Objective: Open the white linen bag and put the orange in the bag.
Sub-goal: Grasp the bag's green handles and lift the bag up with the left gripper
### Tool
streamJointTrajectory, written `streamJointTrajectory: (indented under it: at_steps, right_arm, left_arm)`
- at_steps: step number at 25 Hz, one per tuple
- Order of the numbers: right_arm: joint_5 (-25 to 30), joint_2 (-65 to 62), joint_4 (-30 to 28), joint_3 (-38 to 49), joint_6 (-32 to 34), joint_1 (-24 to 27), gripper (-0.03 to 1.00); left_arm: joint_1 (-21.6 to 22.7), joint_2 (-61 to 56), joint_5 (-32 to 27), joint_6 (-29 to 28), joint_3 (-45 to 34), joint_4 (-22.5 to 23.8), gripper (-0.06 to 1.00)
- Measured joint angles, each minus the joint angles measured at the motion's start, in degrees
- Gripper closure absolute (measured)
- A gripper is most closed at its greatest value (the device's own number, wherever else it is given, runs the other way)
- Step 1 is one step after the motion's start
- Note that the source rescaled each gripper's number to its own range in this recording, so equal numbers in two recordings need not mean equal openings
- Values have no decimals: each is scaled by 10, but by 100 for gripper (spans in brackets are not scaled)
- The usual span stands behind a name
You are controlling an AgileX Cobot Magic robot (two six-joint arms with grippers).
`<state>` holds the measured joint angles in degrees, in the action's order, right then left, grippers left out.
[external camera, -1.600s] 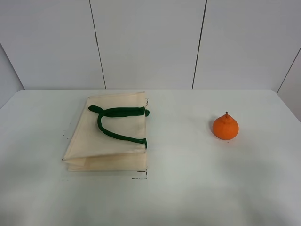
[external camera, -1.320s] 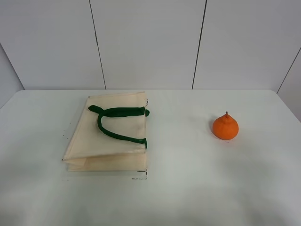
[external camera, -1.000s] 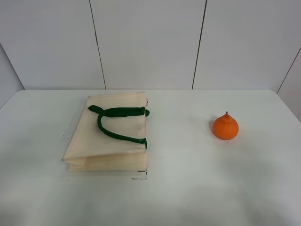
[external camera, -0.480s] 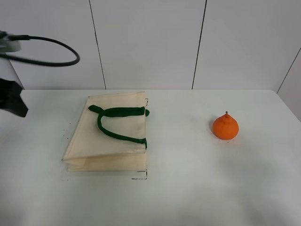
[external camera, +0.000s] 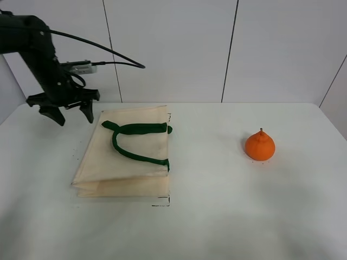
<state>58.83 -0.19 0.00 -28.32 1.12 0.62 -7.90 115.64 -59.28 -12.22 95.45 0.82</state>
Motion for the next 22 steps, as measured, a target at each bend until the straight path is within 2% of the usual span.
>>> streamJointTrajectory:
  at_steps: [4,8,12,22]
  right_arm:
    - [0,0,0,0,0,0,-3]
    - [0,0,0,0,0,0,-3]
    - [0,0,0,0,0,0,-3]
    - [0,0,0,0,0,0,-3]
  left_arm:
    - [-47,59,26,-36,46,-2,-6]
    - [-73,100,47,-67,52,-3,-6]
    - [-94,134,68,-77,52,23,-6]
    - [-96,176,87,-96,55,41,-6]
